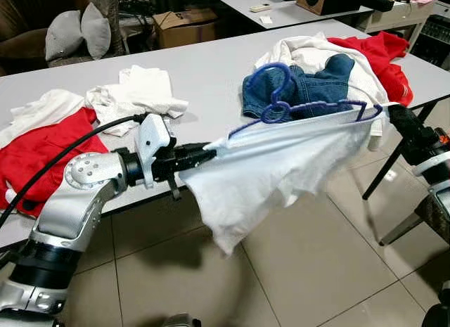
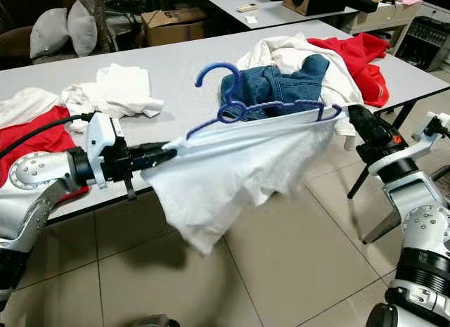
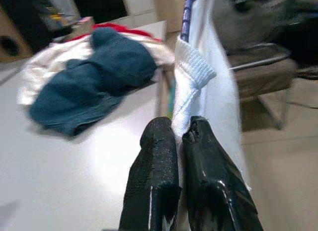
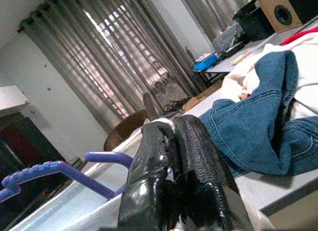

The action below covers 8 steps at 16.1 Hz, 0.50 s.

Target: Hang hanger

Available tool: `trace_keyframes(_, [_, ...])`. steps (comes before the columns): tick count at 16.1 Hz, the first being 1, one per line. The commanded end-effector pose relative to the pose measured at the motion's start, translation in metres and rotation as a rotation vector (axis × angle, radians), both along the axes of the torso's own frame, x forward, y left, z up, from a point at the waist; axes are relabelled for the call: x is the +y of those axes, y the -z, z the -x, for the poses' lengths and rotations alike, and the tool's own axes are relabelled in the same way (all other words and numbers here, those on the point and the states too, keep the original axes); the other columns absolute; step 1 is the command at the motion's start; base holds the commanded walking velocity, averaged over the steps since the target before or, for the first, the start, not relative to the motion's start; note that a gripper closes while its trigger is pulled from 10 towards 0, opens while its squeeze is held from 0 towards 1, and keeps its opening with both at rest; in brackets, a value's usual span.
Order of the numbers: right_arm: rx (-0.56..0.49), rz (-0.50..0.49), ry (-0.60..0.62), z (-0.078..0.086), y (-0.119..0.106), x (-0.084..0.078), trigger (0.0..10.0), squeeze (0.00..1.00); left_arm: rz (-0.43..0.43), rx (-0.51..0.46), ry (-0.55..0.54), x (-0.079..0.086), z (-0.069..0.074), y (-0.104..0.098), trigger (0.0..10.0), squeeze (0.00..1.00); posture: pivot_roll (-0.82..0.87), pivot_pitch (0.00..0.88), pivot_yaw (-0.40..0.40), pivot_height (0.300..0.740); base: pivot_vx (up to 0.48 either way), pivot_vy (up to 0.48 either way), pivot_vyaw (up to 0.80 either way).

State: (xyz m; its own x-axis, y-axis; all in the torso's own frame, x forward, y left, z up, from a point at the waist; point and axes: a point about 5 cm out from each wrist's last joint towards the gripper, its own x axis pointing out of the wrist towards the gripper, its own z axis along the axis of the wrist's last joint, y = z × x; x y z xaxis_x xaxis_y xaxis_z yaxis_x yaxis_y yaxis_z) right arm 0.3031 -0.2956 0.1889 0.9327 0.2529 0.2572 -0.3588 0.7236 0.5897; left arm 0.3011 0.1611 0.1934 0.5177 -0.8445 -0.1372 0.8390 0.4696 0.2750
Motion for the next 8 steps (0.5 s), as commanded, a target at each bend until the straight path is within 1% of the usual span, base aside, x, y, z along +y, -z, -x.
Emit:
trace_keyframes(1, [-0.086, 0.025, 0.141, 0.01, -0.027, -0.03, 0.0, 0.0, -0.055, 0.033, -0.187, 0.031, -0.008, 0.009, 0.0, 0.0, -0.05, 0.0, 0.021, 0.74, 0.0, 0.0, 0.0])
trace_keyframes(2, [-0.086, 0.024, 0.14, 0.01, -0.027, -0.03, 0.0, 0.0, -0.036, 0.028, -0.205, 0.032, -0.01, 0.007, 0.0, 0.0, -0.05, 0.0, 0.021, 0.74, 0.0, 0.0, 0.0])
trace_keyframes(3, [-0.076, 0.044, 0.132, 0.01, -0.026, -0.03, 0.0, 0.0, 0.011, -0.005, -0.249, 0.034, -0.016, 0.0, 0.0, 0.0, -0.05, 0.0, 0.021, 0.74, 0.0, 0.0, 0.0])
trace_keyframes(4, [-0.072, 0.049, 0.13, 0.01, -0.025, -0.029, 0.0, 0.0, 0.03, -0.013, -0.256, 0.035, -0.017, -0.003, 0.0, 0.0, -0.05, 0.0, 0.021, 0.74, 0.0, 0.0, 0.0])
trace_keyframes(5, [-0.068, 0.045, 0.133, 0.01, -0.023, -0.029, 0.0, 0.0, 0.018, -0.014, -0.247, 0.038, -0.015, -0.002, 0.0, 0.0, -0.05, 0.0, 0.018, 0.74, 0.0, 0.0, 0.0])
trace_keyframes(6, [-0.068, 0.042, 0.137, 0.01, -0.023, -0.03, 0.0, 0.0, -0.024, -0.013, -0.242, 0.04, -0.014, 0.001, 0.0, 0.0, -0.05, 0.0, 0.018, 0.74, 0.0, 0.0, 0.0])
trace_keyframes(8, [-0.068, 0.042, 0.137, 0.01, -0.023, -0.03, 0.0, 0.0, -0.024, -0.013, -0.242, 0.04, -0.014, 0.001, 0.0, 0.0, -0.05, 0.0, 0.018, 0.74, 0.0, 0.0, 0.0])
